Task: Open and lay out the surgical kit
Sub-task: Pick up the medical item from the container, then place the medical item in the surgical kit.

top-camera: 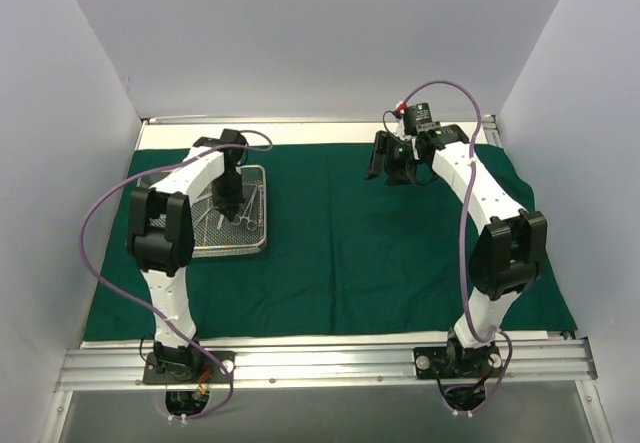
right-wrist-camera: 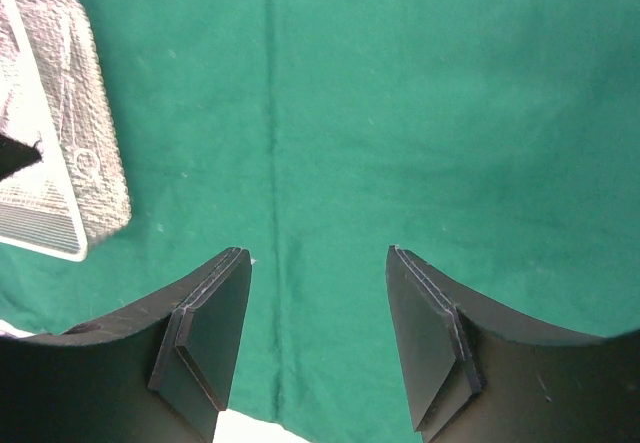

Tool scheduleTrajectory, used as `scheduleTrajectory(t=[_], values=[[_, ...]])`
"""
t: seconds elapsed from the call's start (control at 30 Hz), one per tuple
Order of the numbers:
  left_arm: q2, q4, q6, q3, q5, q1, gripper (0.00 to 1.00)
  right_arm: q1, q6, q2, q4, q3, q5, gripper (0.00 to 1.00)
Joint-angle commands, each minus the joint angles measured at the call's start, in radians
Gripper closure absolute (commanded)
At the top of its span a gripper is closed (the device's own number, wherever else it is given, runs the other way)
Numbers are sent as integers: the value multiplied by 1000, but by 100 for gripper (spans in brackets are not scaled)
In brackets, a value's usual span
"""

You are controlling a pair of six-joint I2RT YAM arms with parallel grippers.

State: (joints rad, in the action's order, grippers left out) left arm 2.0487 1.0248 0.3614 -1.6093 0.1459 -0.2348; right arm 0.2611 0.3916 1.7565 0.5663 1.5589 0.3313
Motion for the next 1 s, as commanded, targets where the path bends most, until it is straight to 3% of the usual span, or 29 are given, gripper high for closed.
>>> scheduleTrajectory(t=[0.0, 0.27, 0.5, 0.63, 0.77, 0.97], values=[[-128, 95, -2, -99, 64, 0, 98, -8, -20, 20, 20, 76, 31, 43], [-291, 182, 10, -162, 54, -3, 98, 38, -17, 144, 46, 214, 129, 34], [-409, 219, 19, -189, 80, -6, 98, 150, 95, 332, 60, 525, 267, 30], [-481, 181, 27, -126, 80, -17, 98, 213, 219, 451, 38, 745, 288, 32], [-515, 146, 51, -95, 73, -31, 98, 265, 429, 478, -83, 756, 249, 36], [-507, 103, 50, -81, 63, -52, 98, 358, 520, 524, -146, 756, 267, 38]])
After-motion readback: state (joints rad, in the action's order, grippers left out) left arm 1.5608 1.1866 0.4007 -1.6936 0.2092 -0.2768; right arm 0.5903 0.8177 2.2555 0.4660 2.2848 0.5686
